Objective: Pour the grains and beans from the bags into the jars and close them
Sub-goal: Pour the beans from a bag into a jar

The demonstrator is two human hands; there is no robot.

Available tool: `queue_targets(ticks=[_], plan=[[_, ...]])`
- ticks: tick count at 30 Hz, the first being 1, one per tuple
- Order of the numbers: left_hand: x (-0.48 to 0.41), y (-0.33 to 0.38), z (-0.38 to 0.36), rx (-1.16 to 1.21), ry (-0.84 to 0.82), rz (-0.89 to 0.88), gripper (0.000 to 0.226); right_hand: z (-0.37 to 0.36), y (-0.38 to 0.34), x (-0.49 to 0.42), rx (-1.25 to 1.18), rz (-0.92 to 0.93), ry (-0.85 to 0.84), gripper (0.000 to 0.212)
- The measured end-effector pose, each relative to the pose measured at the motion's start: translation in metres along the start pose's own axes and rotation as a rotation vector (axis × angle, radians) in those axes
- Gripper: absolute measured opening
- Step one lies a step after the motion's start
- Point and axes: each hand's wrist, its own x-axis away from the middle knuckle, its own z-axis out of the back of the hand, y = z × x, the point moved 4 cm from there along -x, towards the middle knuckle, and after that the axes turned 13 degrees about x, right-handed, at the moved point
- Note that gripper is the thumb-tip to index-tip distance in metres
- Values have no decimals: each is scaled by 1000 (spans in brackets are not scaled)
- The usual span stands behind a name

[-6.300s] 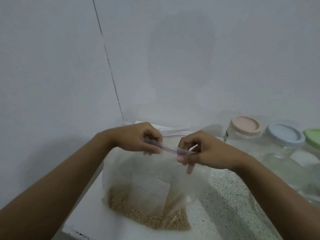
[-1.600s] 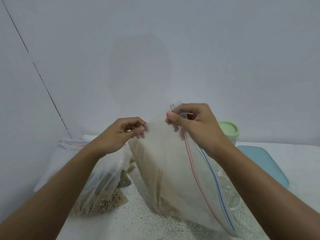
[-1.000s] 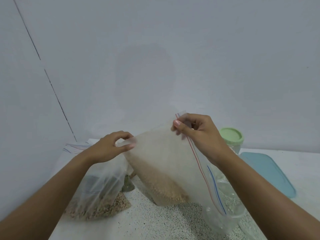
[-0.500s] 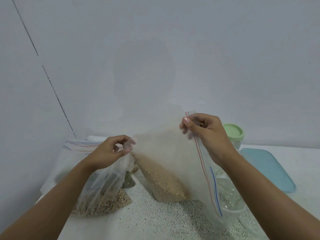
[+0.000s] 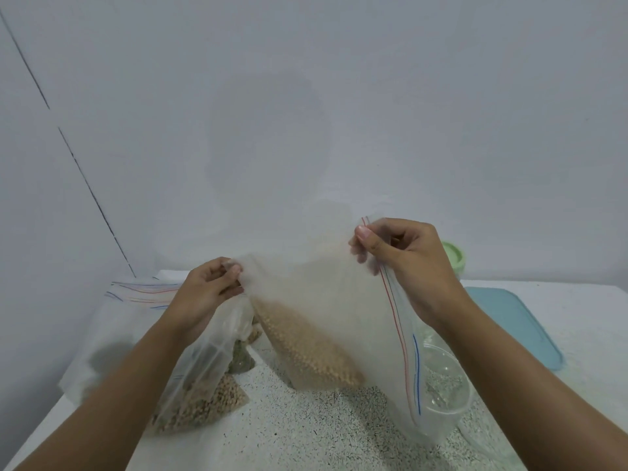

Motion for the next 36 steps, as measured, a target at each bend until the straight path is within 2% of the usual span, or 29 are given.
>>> queue_targets(ticks=[9,22,36], plan=[[-11,32,-38,276,20,0,19,19,-22,-4,-21,53,68,24],[-32,84,-75,282,13,-86,17,50,-47,-13,-20,123,149,23],[-27,94,-104,273,-42,-96,18,69,-38,7,-137,90,231,28]])
